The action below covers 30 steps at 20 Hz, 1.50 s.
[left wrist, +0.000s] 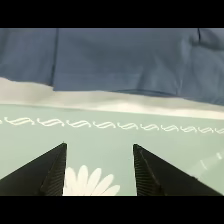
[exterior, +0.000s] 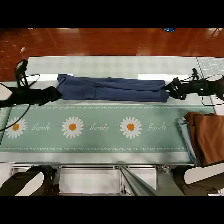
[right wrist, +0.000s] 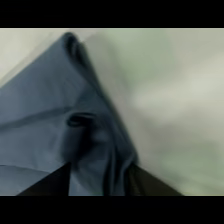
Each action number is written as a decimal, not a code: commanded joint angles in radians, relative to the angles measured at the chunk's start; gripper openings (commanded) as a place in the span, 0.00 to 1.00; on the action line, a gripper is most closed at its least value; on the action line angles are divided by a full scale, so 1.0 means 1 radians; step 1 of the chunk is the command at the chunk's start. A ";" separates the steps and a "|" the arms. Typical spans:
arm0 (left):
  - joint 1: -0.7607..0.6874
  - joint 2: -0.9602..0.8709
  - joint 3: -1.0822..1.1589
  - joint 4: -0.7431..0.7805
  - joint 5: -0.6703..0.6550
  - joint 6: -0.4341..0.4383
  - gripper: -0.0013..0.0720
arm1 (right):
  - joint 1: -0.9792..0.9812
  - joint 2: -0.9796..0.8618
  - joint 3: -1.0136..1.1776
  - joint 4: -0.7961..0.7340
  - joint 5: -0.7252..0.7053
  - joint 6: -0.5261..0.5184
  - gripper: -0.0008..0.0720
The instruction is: Fold the shirts.
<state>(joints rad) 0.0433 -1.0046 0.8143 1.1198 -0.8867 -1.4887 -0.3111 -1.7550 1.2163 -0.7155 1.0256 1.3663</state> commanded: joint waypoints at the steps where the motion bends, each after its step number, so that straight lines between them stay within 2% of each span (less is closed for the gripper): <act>1: -0.053 0.023 -0.038 -0.008 0.042 -0.001 0.71 | 0.063 -0.063 0.041 0.005 0.010 0.007 0.55; 2: -0.056 0.021 -0.038 -0.019 0.051 -0.001 0.71 | 0.086 -0.061 0.060 0.003 0.002 0.006 0.40; 3: -0.056 0.018 -0.038 -0.037 0.054 -0.001 0.71 | 0.110 -0.061 0.093 0.003 0.005 -0.010 0.14; 4: -0.056 0.014 -0.038 -0.051 0.054 -0.001 0.71 | 0.130 -0.059 0.136 -0.002 0.021 -0.029 0.06; 5: -0.056 0.011 -0.038 -0.067 0.053 -0.001 0.67 | 0.143 -0.053 0.175 -0.010 0.043 -0.028 0.06; 6: -0.056 0.008 -0.038 -0.078 0.053 0.000 0.33 | 0.147 -0.034 0.208 -0.024 0.060 -0.027 0.06; 7: -0.056 0.007 -0.038 -0.090 0.057 0.003 0.05 | 0.146 -0.004 0.219 -0.037 0.072 -0.022 0.05; 8: -0.057 0.007 -0.037 -0.113 0.061 0.017 0.05 | 0.145 0.038 0.219 -0.068 0.078 -0.016 0.05; 10: -0.087 0.007 -0.033 -0.166 0.101 0.091 0.05 | 0.145 0.156 0.208 -0.221 0.113 0.032 0.05; 13: -0.194 -0.024 -0.029 -0.259 0.245 0.101 0.05 | 0.146 0.383 0.115 -0.350 0.143 0.054 0.05; 15: -0.294 -0.111 0.019 -0.290 0.284 0.100 0.05 | 0.146 0.566 0.005 -0.367 0.150 0.055 0.05; 19: -0.502 -0.389 0.270 -0.291 0.223 0.095 0.05 | 0.146 0.877 -0.200 -0.355 0.178 0.094 0.05; 22: -0.623 -0.629 0.512 -0.291 0.097 0.053 0.05 | 0.146 1.031 -0.274 -0.338 0.212 0.131 0.05; 25: -0.727 -0.839 0.730 -0.292 -0.023 -0.010 0.05 | 0.146 1.106 -0.278 -0.305 0.234 0.144 0.05; 30: -0.853 -1.036 0.931 -0.313 -0.176 -0.097 0.05 | 0.147 1.119 -0.278 -0.238 0.232 0.137 0.06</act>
<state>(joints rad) -0.7403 -1.9251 1.6276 0.8246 -0.9527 -1.5272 -0.1654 -0.6594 0.9451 -0.9939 1.2575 1.5028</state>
